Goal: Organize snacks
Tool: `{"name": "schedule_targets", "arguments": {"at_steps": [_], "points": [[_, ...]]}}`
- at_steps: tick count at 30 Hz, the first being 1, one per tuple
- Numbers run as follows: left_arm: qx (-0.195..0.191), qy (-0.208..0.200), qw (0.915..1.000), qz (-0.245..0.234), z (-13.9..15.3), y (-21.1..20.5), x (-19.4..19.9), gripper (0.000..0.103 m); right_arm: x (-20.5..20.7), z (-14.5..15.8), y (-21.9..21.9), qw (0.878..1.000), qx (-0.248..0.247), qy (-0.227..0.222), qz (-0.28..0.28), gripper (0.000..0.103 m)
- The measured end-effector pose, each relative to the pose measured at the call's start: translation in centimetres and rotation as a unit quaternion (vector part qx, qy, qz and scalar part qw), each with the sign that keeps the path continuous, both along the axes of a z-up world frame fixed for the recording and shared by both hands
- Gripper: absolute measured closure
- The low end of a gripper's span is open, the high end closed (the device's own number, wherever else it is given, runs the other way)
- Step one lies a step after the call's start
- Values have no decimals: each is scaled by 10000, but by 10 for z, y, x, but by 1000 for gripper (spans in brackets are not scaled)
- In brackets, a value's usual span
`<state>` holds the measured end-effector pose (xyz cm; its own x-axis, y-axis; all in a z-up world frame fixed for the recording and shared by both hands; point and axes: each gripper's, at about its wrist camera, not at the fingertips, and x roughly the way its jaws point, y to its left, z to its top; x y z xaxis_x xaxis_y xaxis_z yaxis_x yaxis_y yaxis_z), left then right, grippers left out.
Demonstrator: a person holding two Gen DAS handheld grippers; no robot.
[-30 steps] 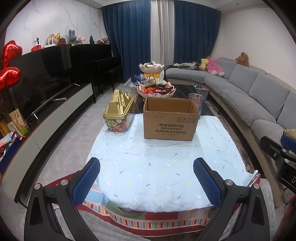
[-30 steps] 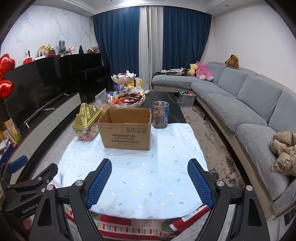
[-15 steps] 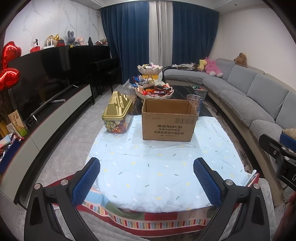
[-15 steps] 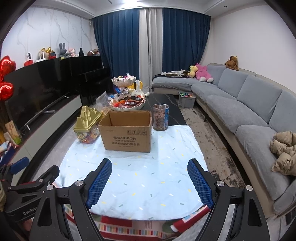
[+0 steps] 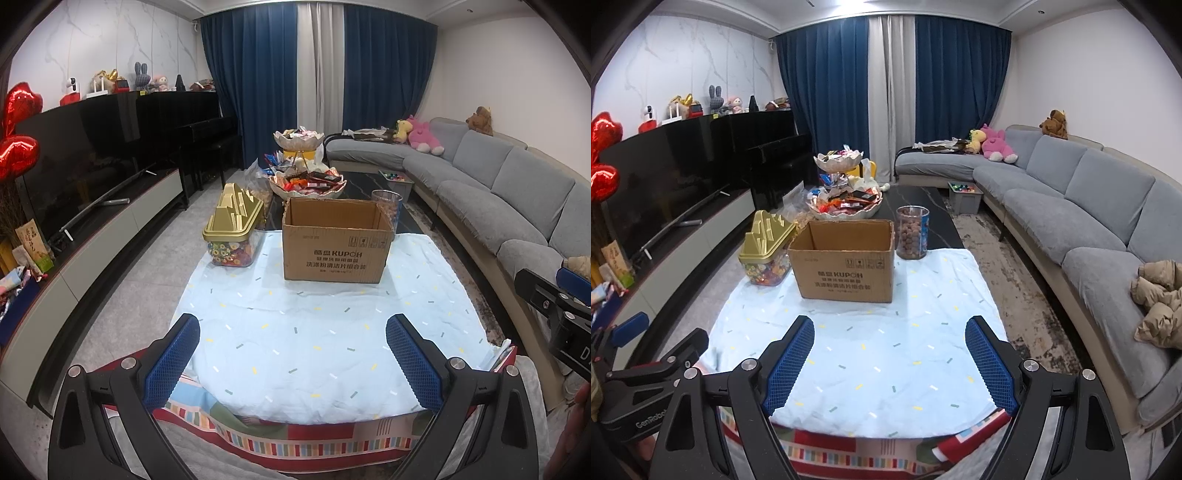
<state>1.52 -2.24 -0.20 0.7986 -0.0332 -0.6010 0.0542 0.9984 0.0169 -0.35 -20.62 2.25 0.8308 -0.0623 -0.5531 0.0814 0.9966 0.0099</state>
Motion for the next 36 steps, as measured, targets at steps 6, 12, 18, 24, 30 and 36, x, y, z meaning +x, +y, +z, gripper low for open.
{"name": "schedule_targets", "arguments": {"at_steps": [6,12,18,24,30,36], "points": [[-1,2,10000,2,1,0,0,0,0,0,0,10000,3,2,-1,18],[-3,-3,10000,-1,1,0,0,0,0,0,0,10000,5,3,1,18],[-24,3,10000,-13,2,-1,0,0,1,0,0,10000,12,14,-2,18],[-55,2,10000,-22,4,-2,2,0,1,0,0,10000,9,19,-4,18],[-57,46,10000,-31,2,-3,4,0,1,-1,-1,10000,12,31,-4,18],[-65,65,9999,-40,0,-3,6,0,1,-2,-1,10000,14,38,-6,18]]}}
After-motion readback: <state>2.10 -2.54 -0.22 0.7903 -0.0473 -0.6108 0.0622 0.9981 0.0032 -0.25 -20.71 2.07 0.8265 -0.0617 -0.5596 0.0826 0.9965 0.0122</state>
